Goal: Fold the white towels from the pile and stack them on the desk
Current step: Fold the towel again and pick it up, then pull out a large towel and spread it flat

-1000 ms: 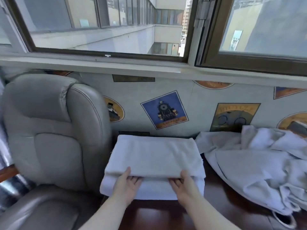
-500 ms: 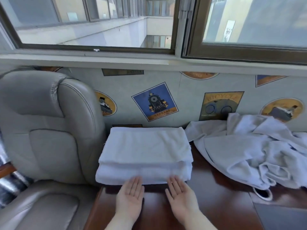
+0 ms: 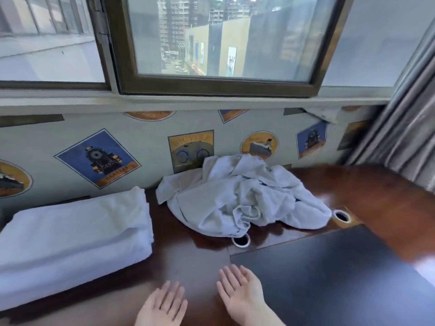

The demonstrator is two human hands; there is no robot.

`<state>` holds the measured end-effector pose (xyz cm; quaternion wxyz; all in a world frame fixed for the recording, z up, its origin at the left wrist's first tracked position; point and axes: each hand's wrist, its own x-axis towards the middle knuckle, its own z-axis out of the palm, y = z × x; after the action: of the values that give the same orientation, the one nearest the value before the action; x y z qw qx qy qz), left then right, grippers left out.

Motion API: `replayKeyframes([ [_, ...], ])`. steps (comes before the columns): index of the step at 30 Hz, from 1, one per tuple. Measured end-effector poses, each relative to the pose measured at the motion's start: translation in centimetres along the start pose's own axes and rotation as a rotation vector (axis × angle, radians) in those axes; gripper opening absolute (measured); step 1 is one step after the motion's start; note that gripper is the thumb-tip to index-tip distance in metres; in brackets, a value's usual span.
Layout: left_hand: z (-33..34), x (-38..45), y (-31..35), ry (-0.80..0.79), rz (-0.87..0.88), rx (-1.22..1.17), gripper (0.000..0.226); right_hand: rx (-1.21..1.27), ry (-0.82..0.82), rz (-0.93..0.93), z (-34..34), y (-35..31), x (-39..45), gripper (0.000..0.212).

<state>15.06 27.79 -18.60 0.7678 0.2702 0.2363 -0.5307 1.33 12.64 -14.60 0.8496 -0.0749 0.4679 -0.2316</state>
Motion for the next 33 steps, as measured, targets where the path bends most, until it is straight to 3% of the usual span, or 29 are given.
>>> replayKeyframes([
  [6, 12.3, 4.4, -10.0, 0.021, 0.081, 0.073, 0.026, -0.024, -0.065, -0.039, -2.1, -12.6, 2.0, 0.034],
  [12, 16.8, 9.0, -17.8, 0.09, 0.113, 0.071, 0.027, -0.177, -0.151, -0.021, -0.9, -22.7, 6.2, 0.019],
  [18, 14.2, 9.6, -21.3, 0.25, 0.131, 0.074, 0.028, -0.316, -0.205, 0.037, 4.8, -27.0, 9.6, 0.022],
  [24, 11.6, 9.7, -22.0, 0.356, 0.146, 0.016, 0.029, -0.218, -0.293, -0.033, 8.6, -31.2, 13.3, 0.047],
  [28, 12.3, 10.1, -22.1, 0.34, 0.192, -0.005, 0.03, -0.142, -0.333, -0.029, 8.2, -31.5, 14.6, 0.045],
  [31, 13.6, 10.1, -22.4, 0.324, 0.226, 0.023, 0.029, -0.125, -0.218, -0.122, 5.4, -29.4, 13.7, 0.033],
  [33, 15.0, 10.3, -22.9, 0.317, 0.236, 0.054, 0.029, -0.239, -0.101, -0.225, 1.1, -27.2, 12.5, 0.029],
])
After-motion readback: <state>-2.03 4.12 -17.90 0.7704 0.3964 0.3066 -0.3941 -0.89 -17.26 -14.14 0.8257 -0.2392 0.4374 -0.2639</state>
